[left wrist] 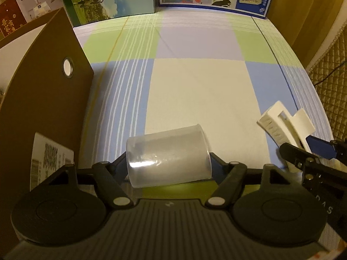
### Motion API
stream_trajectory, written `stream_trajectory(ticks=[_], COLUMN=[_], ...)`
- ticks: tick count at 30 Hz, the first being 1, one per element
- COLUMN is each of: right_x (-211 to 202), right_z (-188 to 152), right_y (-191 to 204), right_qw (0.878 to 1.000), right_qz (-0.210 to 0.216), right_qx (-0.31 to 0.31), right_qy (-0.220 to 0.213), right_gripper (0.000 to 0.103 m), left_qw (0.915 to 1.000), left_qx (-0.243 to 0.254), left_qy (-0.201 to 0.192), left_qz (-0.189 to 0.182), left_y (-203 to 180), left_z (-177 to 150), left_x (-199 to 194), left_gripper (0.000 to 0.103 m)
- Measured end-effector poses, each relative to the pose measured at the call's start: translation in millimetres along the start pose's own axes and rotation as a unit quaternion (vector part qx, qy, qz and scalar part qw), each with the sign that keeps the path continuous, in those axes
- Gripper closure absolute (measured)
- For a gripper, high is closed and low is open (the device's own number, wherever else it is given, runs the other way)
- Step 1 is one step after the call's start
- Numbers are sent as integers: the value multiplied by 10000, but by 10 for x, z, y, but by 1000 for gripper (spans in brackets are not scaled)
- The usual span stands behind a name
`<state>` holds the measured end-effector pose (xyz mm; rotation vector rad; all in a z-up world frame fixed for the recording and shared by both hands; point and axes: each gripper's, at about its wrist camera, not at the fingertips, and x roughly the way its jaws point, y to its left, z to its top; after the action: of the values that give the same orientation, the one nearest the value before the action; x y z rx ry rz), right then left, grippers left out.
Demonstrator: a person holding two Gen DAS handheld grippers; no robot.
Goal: Organize objects
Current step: 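Grasp the clear plastic cup with the left tool while the right tool grasps the white clip, then carry the clear cup and white clip back over the box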
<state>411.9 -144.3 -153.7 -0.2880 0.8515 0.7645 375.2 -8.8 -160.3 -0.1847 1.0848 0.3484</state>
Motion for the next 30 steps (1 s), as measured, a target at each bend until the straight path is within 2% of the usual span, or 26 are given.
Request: stream_trajectory(ticks=[5, 12, 19, 30], right_x=[-192, -543, -850, -1114], right_z=[-198, -569, -897, -1217], right_y=[40, 164, 344, 621], right_qw=[9999, 9995, 9978, 9929], right_qz=[36, 192, 458, 868], right_qx=[41, -64, -286, -550], right_qy=[89, 222, 391, 605], right_gripper=[72, 72, 72, 72], left_qw=[9999, 9993, 9975, 9984], left_qx=[18, 203, 609, 329], left_qy=[38, 172, 206, 440], left_qz=[-107, -266, -281, -91], left_y=[8, 57, 169, 601], left_z=[-196, -635, -1079, -1727], left_x=[-98, -339, -610, -957], left_gripper=[31, 31, 31, 31])
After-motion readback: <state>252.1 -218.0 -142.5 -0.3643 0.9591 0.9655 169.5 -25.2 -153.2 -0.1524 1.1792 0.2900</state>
